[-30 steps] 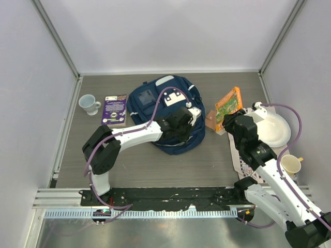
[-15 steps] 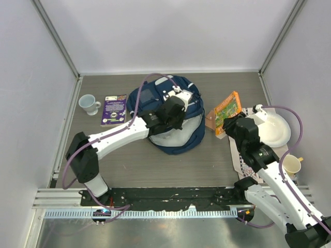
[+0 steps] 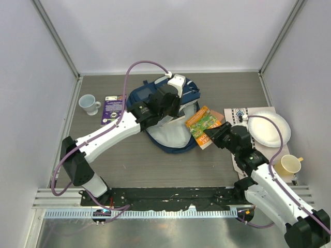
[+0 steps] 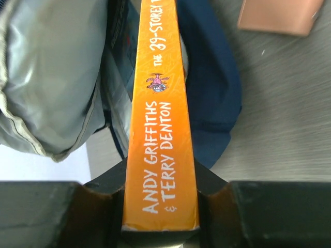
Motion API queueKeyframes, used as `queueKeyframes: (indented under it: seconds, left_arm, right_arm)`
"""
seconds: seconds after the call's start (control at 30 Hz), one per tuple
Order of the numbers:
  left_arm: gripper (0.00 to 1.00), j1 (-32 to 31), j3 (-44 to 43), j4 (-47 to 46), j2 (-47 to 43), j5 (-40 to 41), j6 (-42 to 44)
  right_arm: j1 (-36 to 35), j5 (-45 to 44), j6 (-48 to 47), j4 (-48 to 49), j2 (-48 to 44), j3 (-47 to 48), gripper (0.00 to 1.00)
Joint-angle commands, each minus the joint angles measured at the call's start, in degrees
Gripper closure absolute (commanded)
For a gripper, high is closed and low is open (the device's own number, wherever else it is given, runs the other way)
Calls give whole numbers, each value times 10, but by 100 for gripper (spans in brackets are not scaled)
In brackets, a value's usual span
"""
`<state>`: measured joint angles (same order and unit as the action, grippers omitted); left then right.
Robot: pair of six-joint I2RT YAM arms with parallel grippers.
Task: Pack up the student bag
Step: Place the book in the student bag.
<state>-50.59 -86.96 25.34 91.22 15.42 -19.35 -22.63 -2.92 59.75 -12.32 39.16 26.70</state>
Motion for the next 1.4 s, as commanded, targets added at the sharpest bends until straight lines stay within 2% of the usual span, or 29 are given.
queueKeyframes:
  seconds: [0.0, 0.27, 0.47, 0.87, 0.9, 0.93, 1.03, 1.13, 1.2, 1.3, 1.33, 1.37]
  left_arm:
    - [100, 2, -38, -59, -29, 2, -21]
    - [100, 2, -30, -79, -41, -32, -39]
    - [100, 1, -32, -93, -50, -82, -49]
    - [100, 0, -20, -96, -74, -74, -47]
    - [100, 0, -19, -93, -75, -72, -48]
    - [100, 0, -18, -93, -75, -71, -48]
    - [100, 0, -22, -79, -76, -70, -51]
    - [100, 0, -13, -77, -77, -70, -53]
    - [100, -1, 2, -80, -81, -64, -56]
    - [100, -1, 13, -86, -84, -57, -60]
    - [100, 0, 14, -86, -85, -54, -60]
    - [100, 0, 14, -86, -84, -52, -60]
  right_arm:
    - [0, 108, 57, 188, 18, -2, 99]
    - [0, 161, 80, 280, 89, -10, 99]
    - [-5, 174, 113, 390, 172, -9, 99]
    - [-69, 42, 120, 622, 381, 31, 99]
    - [-75, 32, 117, 628, 395, 36, 99]
    - [-79, -16, 113, 633, 419, 42, 99]
    - [-80, -58, 111, 598, 475, 78, 99]
    - [-80, -59, 129, 614, 547, 101, 99]
    - [-80, -29, 140, 618, 582, 128, 96]
    - [-84, -3, 161, 638, 614, 122, 87]
    - [-86, -1, 160, 638, 613, 115, 78]
    - [-86, 0, 150, 625, 603, 100, 74]
